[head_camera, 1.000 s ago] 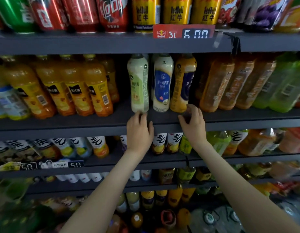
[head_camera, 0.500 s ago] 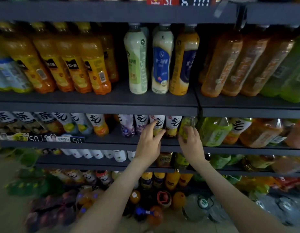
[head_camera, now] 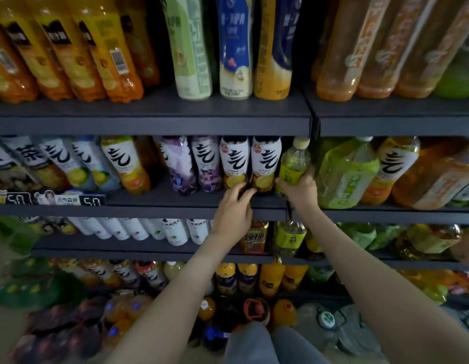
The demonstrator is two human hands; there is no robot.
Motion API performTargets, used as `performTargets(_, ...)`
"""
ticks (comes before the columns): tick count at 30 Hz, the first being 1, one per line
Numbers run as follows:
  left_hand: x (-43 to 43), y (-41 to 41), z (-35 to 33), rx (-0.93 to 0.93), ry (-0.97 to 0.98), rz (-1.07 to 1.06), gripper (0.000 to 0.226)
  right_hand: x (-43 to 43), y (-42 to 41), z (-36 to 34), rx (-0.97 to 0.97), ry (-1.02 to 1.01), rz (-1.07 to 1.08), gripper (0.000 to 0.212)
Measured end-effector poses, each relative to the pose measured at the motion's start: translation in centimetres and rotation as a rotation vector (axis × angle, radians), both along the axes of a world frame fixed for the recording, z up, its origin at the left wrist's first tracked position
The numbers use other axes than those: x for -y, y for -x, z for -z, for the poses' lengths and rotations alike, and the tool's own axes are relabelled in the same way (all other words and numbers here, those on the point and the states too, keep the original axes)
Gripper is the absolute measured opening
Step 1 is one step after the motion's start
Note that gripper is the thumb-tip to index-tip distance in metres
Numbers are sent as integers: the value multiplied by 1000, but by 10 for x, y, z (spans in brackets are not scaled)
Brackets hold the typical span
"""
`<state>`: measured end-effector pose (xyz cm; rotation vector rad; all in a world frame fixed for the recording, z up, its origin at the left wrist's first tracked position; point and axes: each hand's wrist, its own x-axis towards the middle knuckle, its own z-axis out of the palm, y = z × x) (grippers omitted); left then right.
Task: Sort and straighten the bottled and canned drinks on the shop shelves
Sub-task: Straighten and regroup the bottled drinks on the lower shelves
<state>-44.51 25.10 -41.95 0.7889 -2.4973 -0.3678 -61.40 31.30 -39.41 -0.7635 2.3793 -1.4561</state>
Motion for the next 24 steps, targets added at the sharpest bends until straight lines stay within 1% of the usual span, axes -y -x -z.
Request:
performTargets(4, 3, 0, 14, -56, -61, -1, 41, -4, 1, 9, -99, 18, 10, 71)
performTargets(7, -6, -1, 9, -62, -183, 37, 42, -20, -8, 7, -46, 38, -37, 63)
performTargets(9, -12, 1, -4, -36, -303, 98, 48, -36, -18, 2, 1, 30, -89, 57)
performTargets(11, -15, 5, -19, 9, -451, 155, 65, -52, -27, -10, 65, 19, -155, 55)
performTargets(13, -20, 7, -36, 15, -641, 206, 80, -63, -33, -26, 142, 28, -233, 54)
performTargets(14, -22, 8, -45, -5, -726, 231, 81, -68, -36, -36, 167, 36, -270, 53)
performTargets(16, -25, 6, -64, -40, -838, 258, 72, -77, -41, -56, 197, 32, -330, 52)
performTargets(18, -27, 4, -81, -32, -878, 280, 63, -85, -45, -76, 205, 11, -382, 51)
performTargets(21, -35, 6, -103, 60, -825, 309, 61, -102, -44, -97, 238, -31, -419, 49)
performTargets(24, -54, 16, -120, 148, -774, 296, 59, -123, -37, -104, 292, -42, -357, 64)
